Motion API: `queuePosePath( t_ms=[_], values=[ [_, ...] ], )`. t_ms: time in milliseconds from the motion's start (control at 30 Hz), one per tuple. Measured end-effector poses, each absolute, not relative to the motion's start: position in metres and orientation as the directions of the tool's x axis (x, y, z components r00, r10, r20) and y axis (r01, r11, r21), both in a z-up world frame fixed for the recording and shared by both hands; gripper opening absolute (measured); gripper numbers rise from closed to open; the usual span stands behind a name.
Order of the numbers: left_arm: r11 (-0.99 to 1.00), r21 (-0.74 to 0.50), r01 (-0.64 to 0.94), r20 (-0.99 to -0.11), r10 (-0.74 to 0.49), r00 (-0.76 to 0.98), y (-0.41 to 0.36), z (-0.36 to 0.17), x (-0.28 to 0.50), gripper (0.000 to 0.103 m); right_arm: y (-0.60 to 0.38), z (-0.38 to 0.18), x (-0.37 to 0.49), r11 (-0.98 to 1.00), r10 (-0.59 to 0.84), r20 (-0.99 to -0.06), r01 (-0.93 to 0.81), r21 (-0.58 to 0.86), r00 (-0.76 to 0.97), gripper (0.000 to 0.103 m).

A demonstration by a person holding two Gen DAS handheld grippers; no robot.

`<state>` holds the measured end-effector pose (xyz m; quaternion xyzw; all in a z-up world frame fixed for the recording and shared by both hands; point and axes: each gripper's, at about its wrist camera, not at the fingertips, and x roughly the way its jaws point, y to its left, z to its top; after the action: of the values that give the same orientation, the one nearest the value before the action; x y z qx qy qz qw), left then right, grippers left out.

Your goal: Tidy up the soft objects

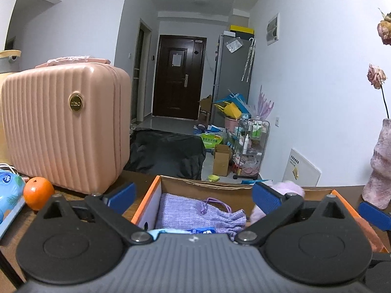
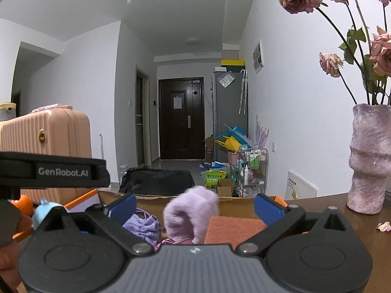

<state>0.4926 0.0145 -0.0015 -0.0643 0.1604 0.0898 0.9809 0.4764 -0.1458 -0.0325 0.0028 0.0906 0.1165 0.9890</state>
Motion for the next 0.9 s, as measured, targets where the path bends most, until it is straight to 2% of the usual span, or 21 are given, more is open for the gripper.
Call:
queuePosePath(
  t_ms=[900],
  values=[
    [0.977,-0.073,-0.202,-0.288,0.173,0.942,0.007,0.006,0.445,0.103,-0.167,-0.029,0.433,0.983,0.185,-0.162,-0.182,0.035,0.969,0.103]
  ],
)
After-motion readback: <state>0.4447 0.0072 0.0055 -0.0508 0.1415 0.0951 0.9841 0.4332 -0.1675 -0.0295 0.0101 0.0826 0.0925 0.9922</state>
